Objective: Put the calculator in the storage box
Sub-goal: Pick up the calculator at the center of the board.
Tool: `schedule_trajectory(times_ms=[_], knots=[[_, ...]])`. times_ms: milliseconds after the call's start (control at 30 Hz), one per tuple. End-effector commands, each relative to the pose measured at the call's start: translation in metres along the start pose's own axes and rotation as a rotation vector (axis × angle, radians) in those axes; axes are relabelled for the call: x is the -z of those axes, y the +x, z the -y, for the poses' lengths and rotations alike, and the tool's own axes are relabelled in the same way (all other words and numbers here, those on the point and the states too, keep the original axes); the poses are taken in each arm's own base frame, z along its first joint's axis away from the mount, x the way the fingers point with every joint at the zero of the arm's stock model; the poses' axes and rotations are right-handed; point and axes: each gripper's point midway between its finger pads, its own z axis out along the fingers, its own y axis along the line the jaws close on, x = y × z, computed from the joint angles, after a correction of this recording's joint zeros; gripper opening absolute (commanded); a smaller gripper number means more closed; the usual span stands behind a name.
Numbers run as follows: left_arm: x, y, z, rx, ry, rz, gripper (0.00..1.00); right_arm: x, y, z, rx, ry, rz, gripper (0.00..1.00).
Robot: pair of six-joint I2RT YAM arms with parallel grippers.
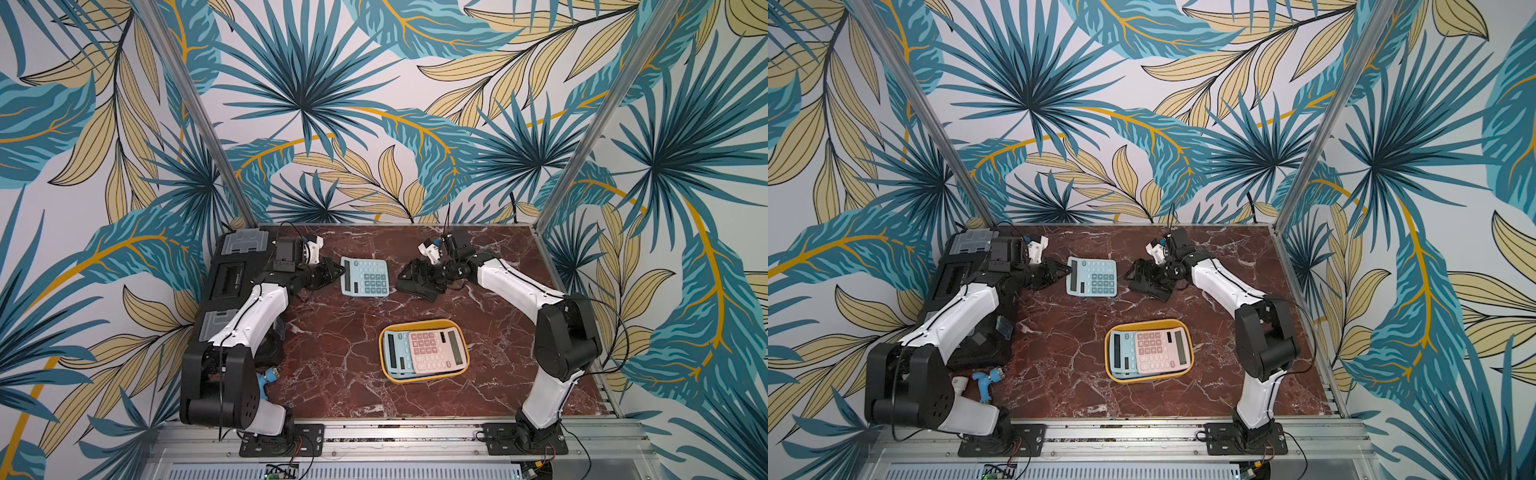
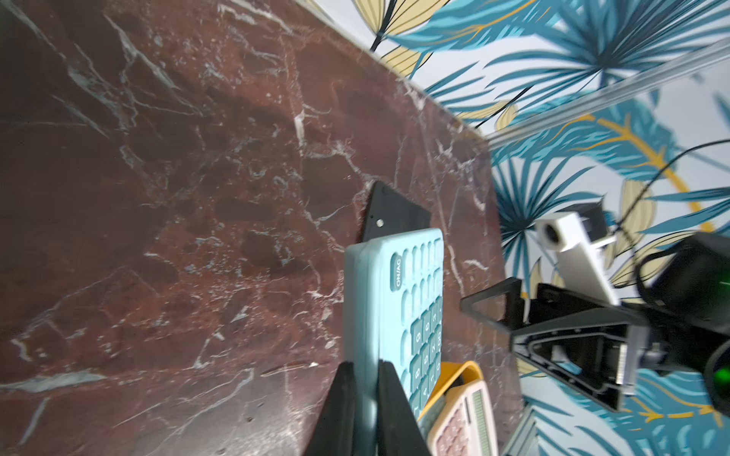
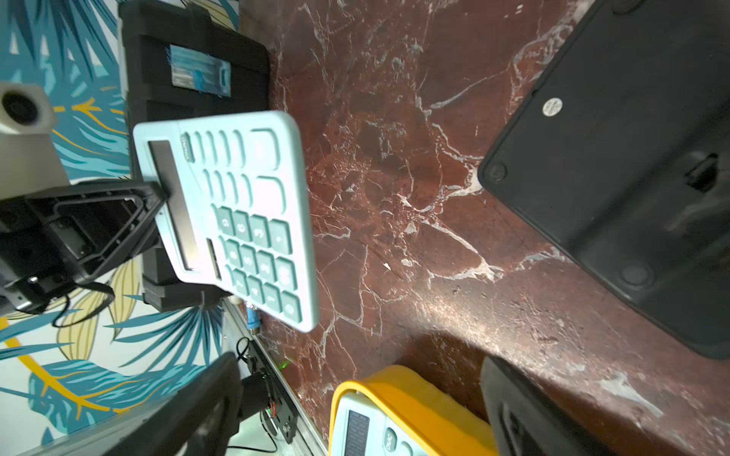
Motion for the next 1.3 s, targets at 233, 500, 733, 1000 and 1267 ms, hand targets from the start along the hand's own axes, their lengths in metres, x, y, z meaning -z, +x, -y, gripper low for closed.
schedule_trajectory(times_ms=[233,500,733,1000,1267], knots=[[0.007,0.019,0.037,0.135,0.254,0.017,0.00,0.017,-0.013,-0.046,0.003,-0.300,0.082,0.88],[0.004,0.037,0.055,0.127,0.292,-0.025,0.00,0.021,-0.017,-0.058,-0.006,-0.396,0.097,0.65],[-0.001,0.044,0.057,0.132,0.302,-0.046,0.00,0.024,-0.012,-0.064,-0.005,-0.433,0.075,0.50],[-0.004,0.045,0.057,0.133,0.301,-0.050,0.00,0.023,-0.008,-0.062,-0.014,-0.445,0.069,0.36],[-0.005,0.047,0.058,0.113,0.272,-0.058,0.08,0.023,-0.006,-0.063,-0.022,-0.455,0.057,0.07]])
